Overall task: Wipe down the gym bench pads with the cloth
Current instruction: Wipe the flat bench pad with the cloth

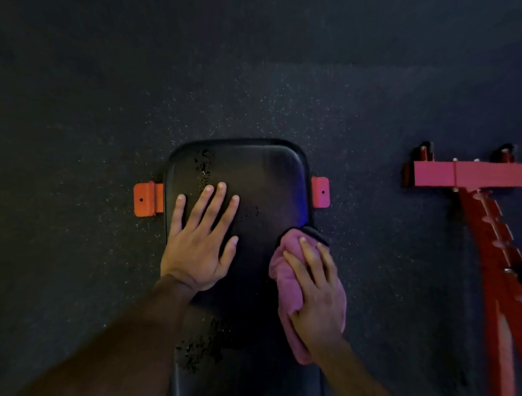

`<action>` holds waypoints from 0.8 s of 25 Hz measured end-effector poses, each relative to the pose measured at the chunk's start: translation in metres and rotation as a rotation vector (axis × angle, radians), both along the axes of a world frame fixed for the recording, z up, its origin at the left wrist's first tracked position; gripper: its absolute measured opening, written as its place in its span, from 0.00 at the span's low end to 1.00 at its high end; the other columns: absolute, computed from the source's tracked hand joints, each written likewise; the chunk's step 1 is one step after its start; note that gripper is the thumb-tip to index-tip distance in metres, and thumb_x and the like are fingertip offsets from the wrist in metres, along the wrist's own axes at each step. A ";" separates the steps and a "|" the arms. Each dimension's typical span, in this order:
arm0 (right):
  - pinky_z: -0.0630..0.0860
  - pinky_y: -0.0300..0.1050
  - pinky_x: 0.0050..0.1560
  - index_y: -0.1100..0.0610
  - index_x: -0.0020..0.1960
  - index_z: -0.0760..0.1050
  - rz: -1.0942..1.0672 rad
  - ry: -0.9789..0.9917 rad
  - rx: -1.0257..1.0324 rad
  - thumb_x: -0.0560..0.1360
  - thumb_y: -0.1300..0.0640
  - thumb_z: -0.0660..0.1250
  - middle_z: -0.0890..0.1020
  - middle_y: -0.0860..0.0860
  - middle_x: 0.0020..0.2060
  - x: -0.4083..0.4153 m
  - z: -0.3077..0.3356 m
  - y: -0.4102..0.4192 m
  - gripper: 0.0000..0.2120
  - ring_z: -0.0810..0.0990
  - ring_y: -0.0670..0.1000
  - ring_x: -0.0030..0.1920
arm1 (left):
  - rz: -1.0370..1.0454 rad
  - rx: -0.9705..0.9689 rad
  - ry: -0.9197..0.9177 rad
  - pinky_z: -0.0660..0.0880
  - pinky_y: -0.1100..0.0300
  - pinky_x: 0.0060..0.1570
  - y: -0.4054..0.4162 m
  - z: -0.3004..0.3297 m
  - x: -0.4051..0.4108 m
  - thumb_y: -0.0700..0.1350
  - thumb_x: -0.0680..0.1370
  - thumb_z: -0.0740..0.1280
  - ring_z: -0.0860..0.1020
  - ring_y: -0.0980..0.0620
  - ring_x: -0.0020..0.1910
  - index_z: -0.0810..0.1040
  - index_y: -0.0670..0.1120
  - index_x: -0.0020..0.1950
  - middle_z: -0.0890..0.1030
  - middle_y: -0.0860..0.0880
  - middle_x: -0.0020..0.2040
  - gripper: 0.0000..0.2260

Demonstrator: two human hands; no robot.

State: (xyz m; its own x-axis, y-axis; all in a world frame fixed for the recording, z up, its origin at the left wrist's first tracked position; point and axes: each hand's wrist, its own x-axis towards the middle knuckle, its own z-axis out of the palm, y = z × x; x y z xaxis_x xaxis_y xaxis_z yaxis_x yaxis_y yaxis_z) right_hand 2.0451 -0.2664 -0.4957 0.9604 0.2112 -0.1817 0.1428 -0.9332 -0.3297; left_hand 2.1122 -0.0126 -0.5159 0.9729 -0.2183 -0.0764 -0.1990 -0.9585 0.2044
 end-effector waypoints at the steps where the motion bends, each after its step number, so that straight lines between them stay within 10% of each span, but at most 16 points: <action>1: 0.76 0.62 0.65 0.48 0.77 0.66 -0.015 -0.004 -0.004 0.71 0.48 0.72 0.63 0.49 0.79 0.007 0.000 0.001 0.36 0.62 0.60 0.78 | 0.000 -0.004 -0.006 0.48 0.35 0.80 0.000 0.000 -0.002 0.58 0.82 0.54 0.52 0.46 0.84 0.59 0.49 0.84 0.54 0.46 0.85 0.31; 7: 0.74 0.55 0.67 0.48 0.73 0.70 -0.011 -0.001 0.103 0.72 0.51 0.72 0.68 0.50 0.76 0.014 0.013 0.003 0.31 0.65 0.58 0.75 | 0.003 -0.013 -0.035 0.48 0.36 0.80 0.000 0.002 -0.002 0.58 0.82 0.55 0.55 0.45 0.84 0.62 0.48 0.83 0.57 0.45 0.84 0.31; 12: 0.74 0.51 0.67 0.47 0.63 0.80 -0.706 0.217 0.731 0.82 0.63 0.66 0.80 0.44 0.62 -0.016 0.018 -0.038 0.15 0.79 0.48 0.64 | 0.005 -0.017 -0.019 0.48 0.35 0.80 -0.001 0.002 0.001 0.58 0.82 0.54 0.54 0.44 0.84 0.61 0.48 0.84 0.56 0.46 0.85 0.31; 16: 0.76 0.49 0.50 0.50 0.49 0.75 -0.754 0.358 0.674 0.85 0.56 0.59 0.76 0.40 0.42 0.003 0.006 -0.006 0.08 0.78 0.41 0.47 | -0.001 -0.004 -0.006 0.48 0.33 0.79 -0.002 0.002 0.000 0.58 0.82 0.55 0.53 0.43 0.84 0.60 0.48 0.84 0.56 0.45 0.85 0.32; 20: 0.77 0.49 0.54 0.53 0.56 0.73 -0.613 0.215 0.574 0.85 0.52 0.58 0.77 0.47 0.52 0.124 0.008 0.019 0.08 0.78 0.46 0.54 | -0.004 0.018 -0.026 0.48 0.33 0.79 -0.001 0.001 0.000 0.58 0.82 0.55 0.53 0.43 0.84 0.61 0.47 0.84 0.56 0.44 0.85 0.31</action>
State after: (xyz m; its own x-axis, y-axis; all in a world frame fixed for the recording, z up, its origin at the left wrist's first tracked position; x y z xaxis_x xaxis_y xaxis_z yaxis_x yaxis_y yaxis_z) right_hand 2.1690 -0.2471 -0.4874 0.8919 -0.2179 -0.3964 -0.4505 -0.5063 -0.7353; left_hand 2.1120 -0.0135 -0.5145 0.9737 -0.2214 -0.0547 -0.2083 -0.9610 0.1819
